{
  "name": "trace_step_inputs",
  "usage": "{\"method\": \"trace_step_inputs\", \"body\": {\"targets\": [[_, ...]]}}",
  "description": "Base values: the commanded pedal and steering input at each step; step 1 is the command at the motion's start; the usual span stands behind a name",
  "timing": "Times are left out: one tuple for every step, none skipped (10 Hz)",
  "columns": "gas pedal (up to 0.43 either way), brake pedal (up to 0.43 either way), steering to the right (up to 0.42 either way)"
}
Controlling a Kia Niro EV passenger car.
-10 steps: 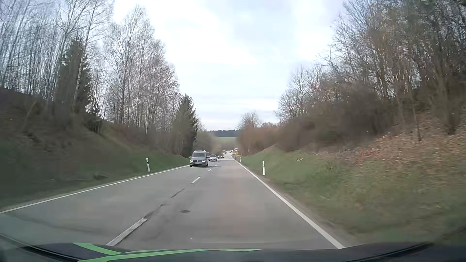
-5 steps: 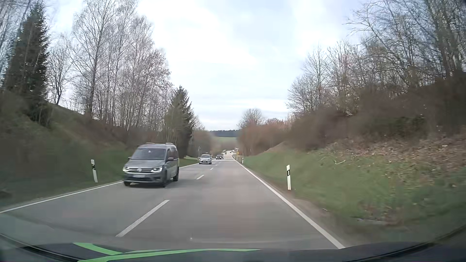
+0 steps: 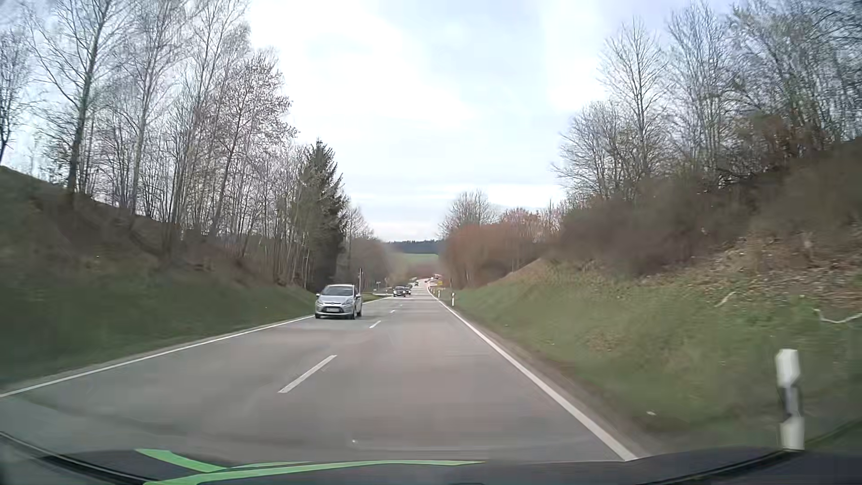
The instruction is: Follow the waypoints while adhering to traffic rules and regulations
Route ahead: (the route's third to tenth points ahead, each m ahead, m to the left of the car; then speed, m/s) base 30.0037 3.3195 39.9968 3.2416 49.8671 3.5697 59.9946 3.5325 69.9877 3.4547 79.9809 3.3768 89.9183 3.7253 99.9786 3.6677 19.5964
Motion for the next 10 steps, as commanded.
{"method": "trace_step_inputs", "body": {"targets": [[0.067,0.0,0.003],[0.067,0.0,0.003],[0.067,0.0,0.003],[0.067,0.0,0.003],[0.067,0.0,0.003],[0.067,0.0,0.002],[0.059,0.0,0.001],[0.059,0.0,0.001],[0.047,0.0,0.001],[0.047,0.0,0.001]]}}
